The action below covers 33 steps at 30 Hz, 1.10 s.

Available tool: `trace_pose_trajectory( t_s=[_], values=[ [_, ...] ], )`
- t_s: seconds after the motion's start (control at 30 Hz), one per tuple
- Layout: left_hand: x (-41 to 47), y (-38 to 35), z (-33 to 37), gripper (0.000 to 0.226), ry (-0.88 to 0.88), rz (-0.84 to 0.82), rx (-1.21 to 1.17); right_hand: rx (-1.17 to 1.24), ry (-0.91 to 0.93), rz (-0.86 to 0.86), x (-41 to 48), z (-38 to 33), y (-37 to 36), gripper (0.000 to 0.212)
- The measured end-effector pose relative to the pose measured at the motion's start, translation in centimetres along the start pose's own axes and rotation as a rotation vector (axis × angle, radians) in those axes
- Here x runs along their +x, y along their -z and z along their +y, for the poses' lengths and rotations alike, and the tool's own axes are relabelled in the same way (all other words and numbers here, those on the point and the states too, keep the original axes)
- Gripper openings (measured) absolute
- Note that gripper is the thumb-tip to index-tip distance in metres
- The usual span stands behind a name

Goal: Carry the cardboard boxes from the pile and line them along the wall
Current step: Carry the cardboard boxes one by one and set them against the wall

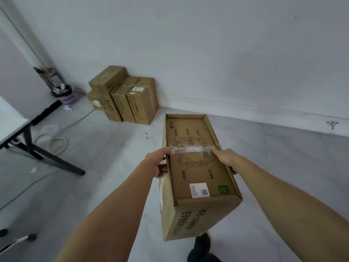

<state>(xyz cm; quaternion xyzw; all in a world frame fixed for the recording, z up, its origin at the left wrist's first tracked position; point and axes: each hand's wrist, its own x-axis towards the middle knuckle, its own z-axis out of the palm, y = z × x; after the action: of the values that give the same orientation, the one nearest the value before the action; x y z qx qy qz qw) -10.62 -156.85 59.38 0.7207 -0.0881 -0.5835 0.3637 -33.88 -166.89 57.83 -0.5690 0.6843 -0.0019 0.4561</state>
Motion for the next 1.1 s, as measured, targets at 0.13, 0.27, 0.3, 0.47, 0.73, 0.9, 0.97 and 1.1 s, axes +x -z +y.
trace_pose_trajectory(
  t_s=[0.13, 0.27, 0.3, 0.47, 0.73, 0.9, 0.97, 1.1],
  values=[
    [6.5, 0.9, 8.3, 0.039, 0.014, 0.046, -0.059, -0.121, 0.084, 0.059, 8.1, -8.3, 1.4, 0.075],
    [11.5, 3.4, 15.5, 0.042, 0.026, 0.085, -0.108, -0.124, 0.112, 0.037, 14.0, -16.8, 1.8, 0.073],
    [13.2, 4.4, 17.7, 0.043, 0.022, 0.080, -0.131, -0.085, 0.106, 0.012, 16.0, -19.2, 1.7, 0.073],
    [21.9, 8.2, 26.1, 0.047, 0.022, 0.062, -0.121, 0.124, 0.057, -0.074, 25.3, -28.1, 0.5, 0.080],
    [35.6, 15.1, 40.8, 0.042, 0.043, 0.038, -0.099, 0.268, -0.033, -0.094, 37.7, -42.9, -1.7, 0.079],
    [42.0, 16.0, 49.5, 0.040, 0.051, 0.007, -0.052, 0.360, -0.068, -0.055, 43.7, -49.1, -1.2, 0.072],
    [45.4, 16.1, 52.8, 0.042, 0.037, 0.008, -0.035, 0.384, -0.076, -0.025, 47.1, -51.6, -0.8, 0.070],
    [52.3, 15.9, 58.0, 0.035, 0.072, 0.018, 0.021, 0.421, -0.092, -0.008, 54.5, -55.5, -0.8, 0.071]
  ],
)
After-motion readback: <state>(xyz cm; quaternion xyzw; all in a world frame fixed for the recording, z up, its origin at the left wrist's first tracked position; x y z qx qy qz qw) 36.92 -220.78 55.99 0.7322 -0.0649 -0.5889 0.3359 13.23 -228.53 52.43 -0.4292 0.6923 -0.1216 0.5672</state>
